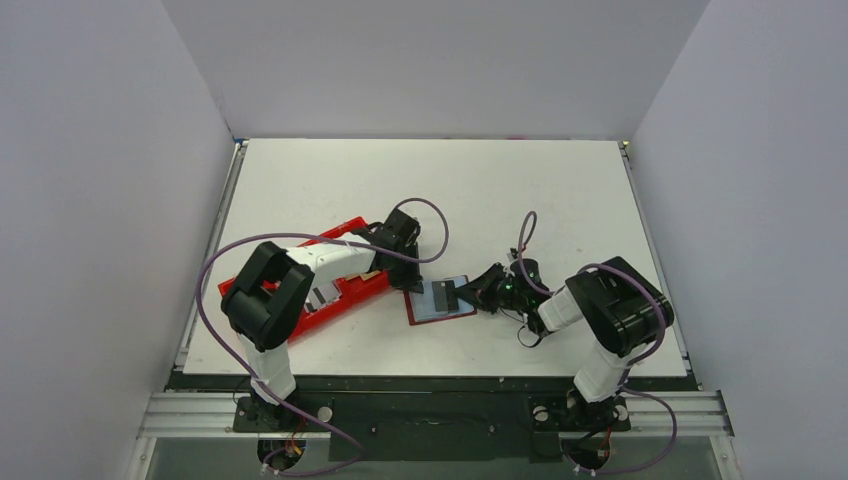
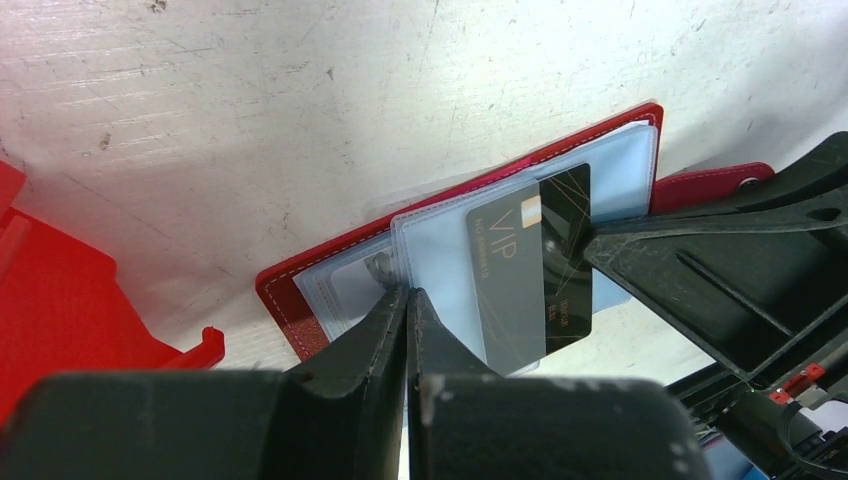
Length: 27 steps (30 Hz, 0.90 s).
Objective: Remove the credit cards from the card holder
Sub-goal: Remove the credit card from the card holder.
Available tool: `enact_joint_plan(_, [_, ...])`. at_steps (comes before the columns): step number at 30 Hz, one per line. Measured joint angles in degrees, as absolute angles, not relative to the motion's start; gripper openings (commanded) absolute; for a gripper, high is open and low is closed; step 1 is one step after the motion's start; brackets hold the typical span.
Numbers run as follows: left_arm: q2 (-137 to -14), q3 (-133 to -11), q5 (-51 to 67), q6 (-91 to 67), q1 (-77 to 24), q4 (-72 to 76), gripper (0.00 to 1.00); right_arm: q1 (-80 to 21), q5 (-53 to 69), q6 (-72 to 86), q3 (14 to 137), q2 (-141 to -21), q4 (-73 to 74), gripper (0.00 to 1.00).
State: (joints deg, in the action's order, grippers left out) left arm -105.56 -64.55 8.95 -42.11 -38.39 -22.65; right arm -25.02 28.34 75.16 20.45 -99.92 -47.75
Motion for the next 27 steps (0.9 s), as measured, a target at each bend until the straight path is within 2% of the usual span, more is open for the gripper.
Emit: enact_joint_plan(27, [-106.45, -67.18, 8.91, -39.75, -38.54, -25.58, 0.0, -22.79, 27.44, 66.17, 22.52, -93.27, -34.26, 0.0])
